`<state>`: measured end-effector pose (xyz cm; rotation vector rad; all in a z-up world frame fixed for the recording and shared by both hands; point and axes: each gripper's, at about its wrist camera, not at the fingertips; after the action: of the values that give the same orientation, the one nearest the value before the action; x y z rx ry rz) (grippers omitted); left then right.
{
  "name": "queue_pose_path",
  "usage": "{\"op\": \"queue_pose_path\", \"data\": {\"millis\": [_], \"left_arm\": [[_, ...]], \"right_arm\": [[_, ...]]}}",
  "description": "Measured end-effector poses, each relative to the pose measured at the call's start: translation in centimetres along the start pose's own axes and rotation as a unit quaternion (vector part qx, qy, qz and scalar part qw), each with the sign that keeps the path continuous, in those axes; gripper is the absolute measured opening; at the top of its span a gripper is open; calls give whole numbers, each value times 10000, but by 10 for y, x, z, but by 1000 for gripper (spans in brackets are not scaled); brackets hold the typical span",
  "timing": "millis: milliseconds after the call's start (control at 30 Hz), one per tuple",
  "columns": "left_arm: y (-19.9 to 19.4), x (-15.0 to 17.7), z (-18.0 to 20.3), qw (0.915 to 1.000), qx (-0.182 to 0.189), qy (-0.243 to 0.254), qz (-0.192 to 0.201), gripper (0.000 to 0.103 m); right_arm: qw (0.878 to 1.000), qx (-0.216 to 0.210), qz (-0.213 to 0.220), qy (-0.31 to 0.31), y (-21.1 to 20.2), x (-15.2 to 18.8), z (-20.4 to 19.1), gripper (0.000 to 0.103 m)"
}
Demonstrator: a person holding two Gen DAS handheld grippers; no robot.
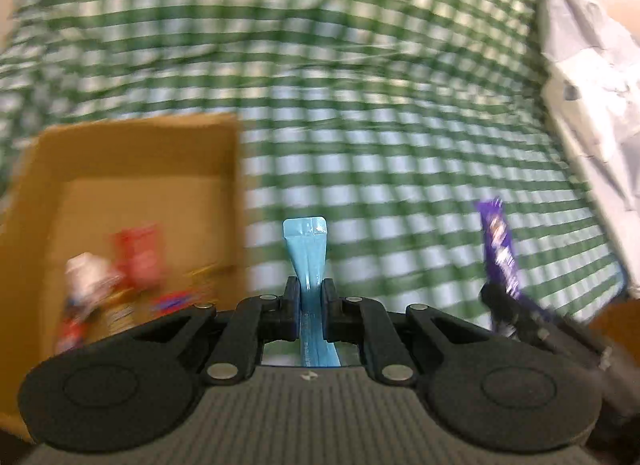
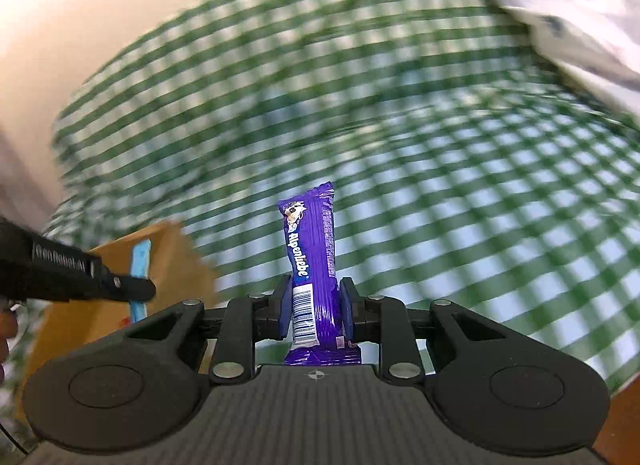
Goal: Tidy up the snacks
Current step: 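Carry the purple bar and blue stick over the box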
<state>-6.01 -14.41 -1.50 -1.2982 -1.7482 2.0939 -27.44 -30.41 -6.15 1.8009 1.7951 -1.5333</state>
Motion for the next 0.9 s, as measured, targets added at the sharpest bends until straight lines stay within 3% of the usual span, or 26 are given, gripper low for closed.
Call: {"op": "queue_pose_path", "data": {"millis": [167,333,600,900], "left_arm": [[-28,38,-78,9969,-690,-370,-14,10],[-54,62,-139,9929,-897,-779,64,11],[-53,56,-162,9914,-846,-974,206,11],[-16,40,-167,9926,-861,-849,74,11]], "right_arm": [[9965,-632,-367,-405,0,19,-80,26],[9896,-938,-677,-850,3,39,-144,26],[9821,-1001,-888,-1325,11,53,-205,26],[9768,-961,-1137,-1538,45,55,-228,26]]}}
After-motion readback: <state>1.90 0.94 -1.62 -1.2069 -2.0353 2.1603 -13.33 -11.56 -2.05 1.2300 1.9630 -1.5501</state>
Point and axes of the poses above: each gripper's, at about its wrist camera, not at the fingertips, and y roughly the way its jaws point, z to its right, x to its underside, and after that the axes turned 8 degrees about -x, right-handed
